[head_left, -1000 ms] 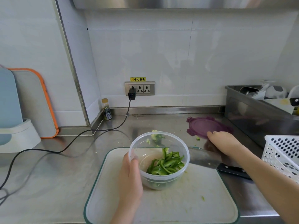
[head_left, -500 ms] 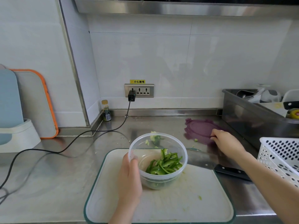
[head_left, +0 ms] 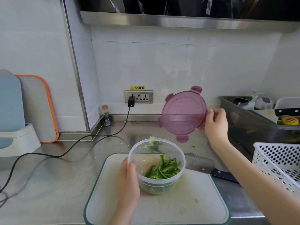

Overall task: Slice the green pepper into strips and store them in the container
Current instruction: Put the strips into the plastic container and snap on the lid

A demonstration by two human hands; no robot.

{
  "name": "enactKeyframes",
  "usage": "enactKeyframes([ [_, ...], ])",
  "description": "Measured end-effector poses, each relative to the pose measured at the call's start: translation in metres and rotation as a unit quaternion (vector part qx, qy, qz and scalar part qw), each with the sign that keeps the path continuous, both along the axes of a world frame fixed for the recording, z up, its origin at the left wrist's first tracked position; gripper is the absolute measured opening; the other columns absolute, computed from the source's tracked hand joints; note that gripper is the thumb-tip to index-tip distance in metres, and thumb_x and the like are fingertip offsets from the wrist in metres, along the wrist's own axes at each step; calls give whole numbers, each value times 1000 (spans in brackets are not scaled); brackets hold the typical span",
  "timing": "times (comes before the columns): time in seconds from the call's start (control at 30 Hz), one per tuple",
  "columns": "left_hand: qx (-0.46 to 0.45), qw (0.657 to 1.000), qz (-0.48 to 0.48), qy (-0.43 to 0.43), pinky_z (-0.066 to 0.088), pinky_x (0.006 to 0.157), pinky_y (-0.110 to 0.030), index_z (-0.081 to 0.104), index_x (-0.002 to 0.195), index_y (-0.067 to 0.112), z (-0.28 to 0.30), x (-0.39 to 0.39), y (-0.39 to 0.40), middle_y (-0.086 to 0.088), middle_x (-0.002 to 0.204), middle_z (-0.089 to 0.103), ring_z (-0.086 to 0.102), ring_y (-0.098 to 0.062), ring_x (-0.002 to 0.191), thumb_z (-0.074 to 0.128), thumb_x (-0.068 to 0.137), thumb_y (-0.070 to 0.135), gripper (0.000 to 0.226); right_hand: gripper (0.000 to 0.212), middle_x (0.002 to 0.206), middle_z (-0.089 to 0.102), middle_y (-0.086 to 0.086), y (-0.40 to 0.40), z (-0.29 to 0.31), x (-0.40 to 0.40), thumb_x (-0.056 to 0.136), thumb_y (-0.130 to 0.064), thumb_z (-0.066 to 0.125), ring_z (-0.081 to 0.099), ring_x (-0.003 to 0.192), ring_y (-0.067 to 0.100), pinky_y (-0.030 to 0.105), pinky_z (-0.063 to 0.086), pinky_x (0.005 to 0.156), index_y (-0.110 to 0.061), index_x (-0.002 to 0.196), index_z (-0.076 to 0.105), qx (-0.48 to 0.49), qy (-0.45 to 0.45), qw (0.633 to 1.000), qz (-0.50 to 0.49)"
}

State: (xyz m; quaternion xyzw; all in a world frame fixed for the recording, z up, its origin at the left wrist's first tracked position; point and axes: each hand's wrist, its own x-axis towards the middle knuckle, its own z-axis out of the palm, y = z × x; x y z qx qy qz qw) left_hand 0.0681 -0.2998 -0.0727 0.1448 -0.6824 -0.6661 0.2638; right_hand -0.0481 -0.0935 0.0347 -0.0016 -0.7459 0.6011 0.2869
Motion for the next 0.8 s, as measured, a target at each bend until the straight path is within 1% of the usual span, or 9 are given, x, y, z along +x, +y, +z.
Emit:
enactKeyframes([
  [0.1,6,1000,-8,12,36,60,-4,59,86,31,-1,1,1,15,84,59,52,17,72,41,96,14,27,18,71,54,4,-6,-3,18,101,-20,40,52,38,6,18,42,37,-6,94,50,-140,-103,980,93],
  [0.2,52,998,-18,11,44,74,-18,64,87,27,-2,0,0,8,86,66,58,0,84,37,97,26,28,21,74,58,9,-11,-13,39,101,-14,42,58,44,11,15,41,32,-3,88,54,-224,-213,935,173],
  [0.27,110,993,-36,35,50,72,-24,66,84,19,2,3,0,6,78,71,64,-10,81,30,99,29,41,24,69,53,10,-14,-28,47,100,-16,43,50,48,16,17,38,32,1,89,54,-158,-264,935,174],
  [0.37,141,986,-65,59,50,57,-15,64,81,12,8,8,1,9,65,68,64,-3,66,23,102,23,47,22,66,47,6,-19,-50,46,99,-25,43,46,46,15,20,41,39,-5,94,53,-34,-282,949,135],
  [0.47,112,988,-86,65,51,67,-24,65,98,8,3,10,2,-5,86,69,64,-14,81,26,102,34,46,18,74,54,2,-24,-60,40,97,-30,44,51,60,16,23,41,51,-12,98,49,86,-263,957,85],
  [0.53,103,988,-92,62,49,68,-26,64,107,10,-1,12,1,-8,93,67,64,-14,81,34,96,43,46,18,81,55,3,-29,-61,36,96,-27,43,51,65,16,24,37,51,-12,103,48,121,-244,959,78],
  [0.67,130,985,-98,60,48,60,-26,65,100,21,2,11,-4,2,77,67,62,-7,64,40,96,14,27,18,74,49,4,-39,-61,27,97,-21,35,46,65,20,24,32,51,-7,91,46,223,-270,931,99],
  [0.73,142,984,-94,59,46,63,-30,66,97,21,5,12,-6,2,76,66,63,-12,67,39,94,8,30,23,73,47,6,-39,-61,26,98,-21,32,44,62,18,26,35,58,-8,83,44,256,-275,921,104],
  [0.8,142,984,-94,59,47,66,-32,66,100,21,5,12,-5,-1,83,66,61,-18,76,39,93,7,31,19,87,54,9,-37,-60,27,98,-22,35,48,71,21,27,37,67,-8,92,45,292,-266,914,94],
])
